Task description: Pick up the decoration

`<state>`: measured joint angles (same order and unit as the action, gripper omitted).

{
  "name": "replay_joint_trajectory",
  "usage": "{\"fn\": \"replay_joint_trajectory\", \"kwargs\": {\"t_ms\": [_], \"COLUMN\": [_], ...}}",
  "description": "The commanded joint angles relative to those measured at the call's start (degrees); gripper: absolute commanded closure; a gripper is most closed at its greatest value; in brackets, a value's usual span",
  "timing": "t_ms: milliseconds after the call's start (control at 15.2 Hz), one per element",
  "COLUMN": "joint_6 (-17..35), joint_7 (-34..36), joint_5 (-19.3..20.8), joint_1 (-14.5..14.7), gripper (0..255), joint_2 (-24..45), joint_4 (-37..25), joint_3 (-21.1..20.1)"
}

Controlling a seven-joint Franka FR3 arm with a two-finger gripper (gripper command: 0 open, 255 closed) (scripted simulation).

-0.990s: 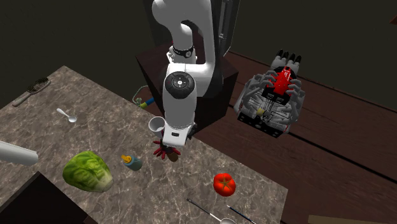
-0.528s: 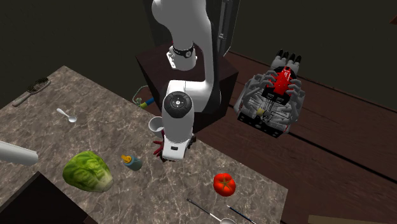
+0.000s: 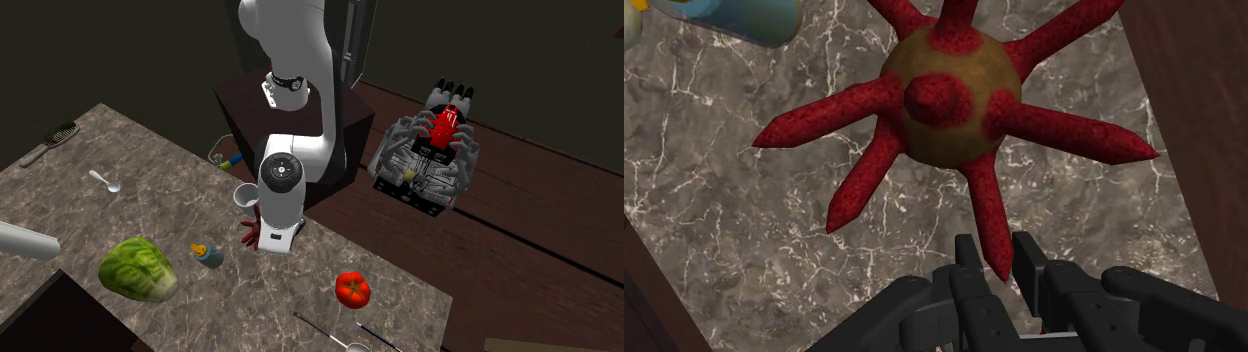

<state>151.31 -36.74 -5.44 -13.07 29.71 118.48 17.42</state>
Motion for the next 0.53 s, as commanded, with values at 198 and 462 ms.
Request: {"fn": "replay_joint_trajectory", "kwargs": {"t_ms": [198, 462], "joint_6": [0.0, -0.6], "joint_7": [0.0, 0.1], "joint_5": [0.0, 0.2], "joint_1": [0.0, 0.1], "gripper": [255, 255], "joint_2": [0.0, -0.6], "joint_4": [0.0, 0.0], "joint_3": [0.0, 0.2]}}
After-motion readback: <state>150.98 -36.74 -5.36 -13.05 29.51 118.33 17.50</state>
